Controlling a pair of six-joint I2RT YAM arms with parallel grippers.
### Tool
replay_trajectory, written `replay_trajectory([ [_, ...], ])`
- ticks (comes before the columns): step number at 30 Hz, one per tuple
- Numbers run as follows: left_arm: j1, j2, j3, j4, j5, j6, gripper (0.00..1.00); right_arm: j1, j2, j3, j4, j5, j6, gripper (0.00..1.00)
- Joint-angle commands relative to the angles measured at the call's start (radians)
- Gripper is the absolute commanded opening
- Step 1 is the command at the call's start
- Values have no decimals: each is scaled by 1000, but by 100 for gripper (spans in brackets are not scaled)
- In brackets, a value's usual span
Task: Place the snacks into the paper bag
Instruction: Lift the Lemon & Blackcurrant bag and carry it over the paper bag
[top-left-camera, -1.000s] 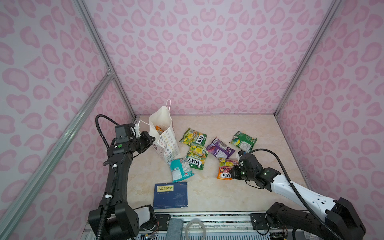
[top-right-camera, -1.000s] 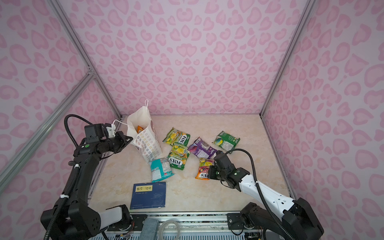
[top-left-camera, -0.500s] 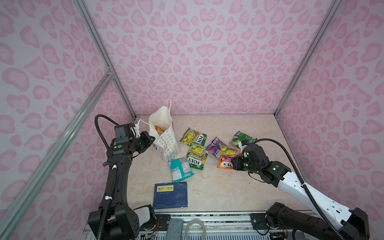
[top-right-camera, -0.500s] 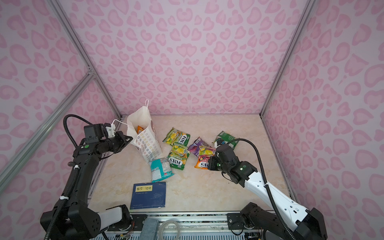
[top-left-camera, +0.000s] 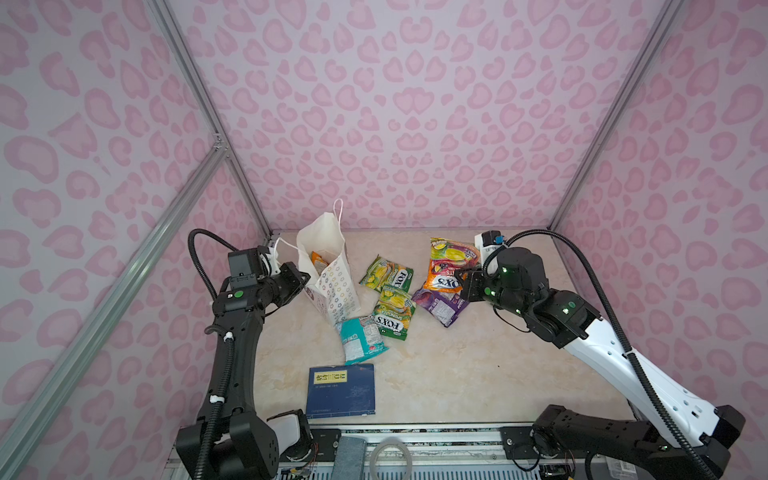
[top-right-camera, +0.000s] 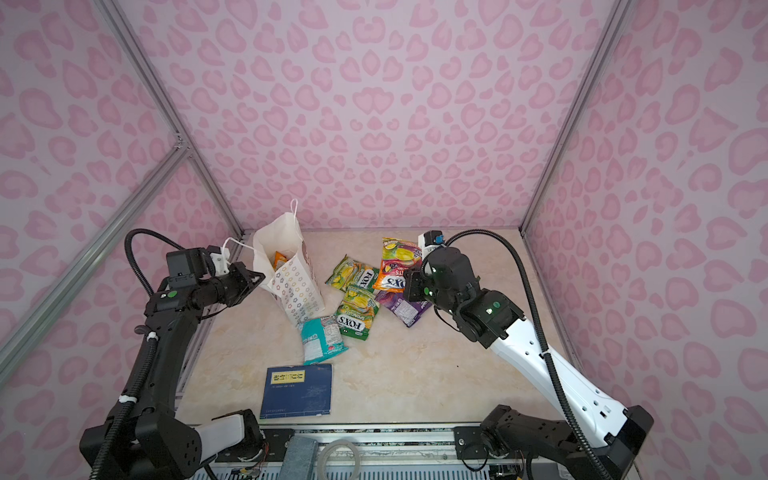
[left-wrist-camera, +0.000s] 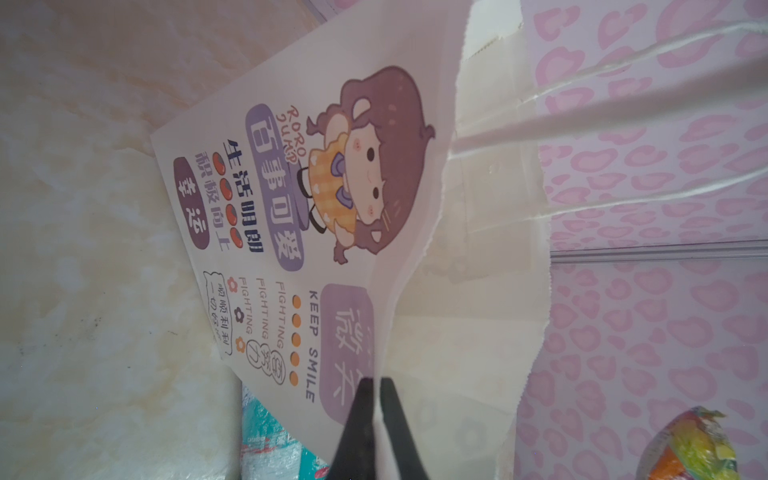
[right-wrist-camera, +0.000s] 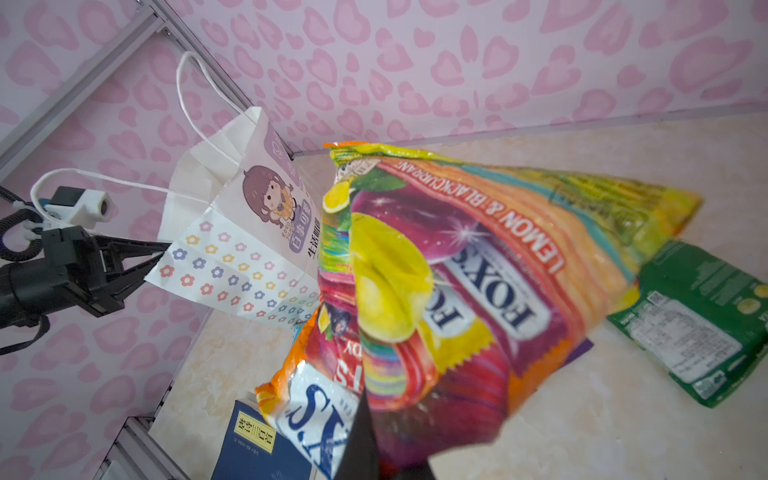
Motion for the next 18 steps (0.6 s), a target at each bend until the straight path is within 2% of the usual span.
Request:
replay_trajectory([
  [1,1,-6,-6,13,19,-6,7,37,36,68,69,42,-61,0],
  [10,0,2,-7,16,39,-8,7,121,239,396,46,34,-139,0],
  [18,0,-6,0,4,24,0,7,181,485,738,-21,-6,-193,0],
])
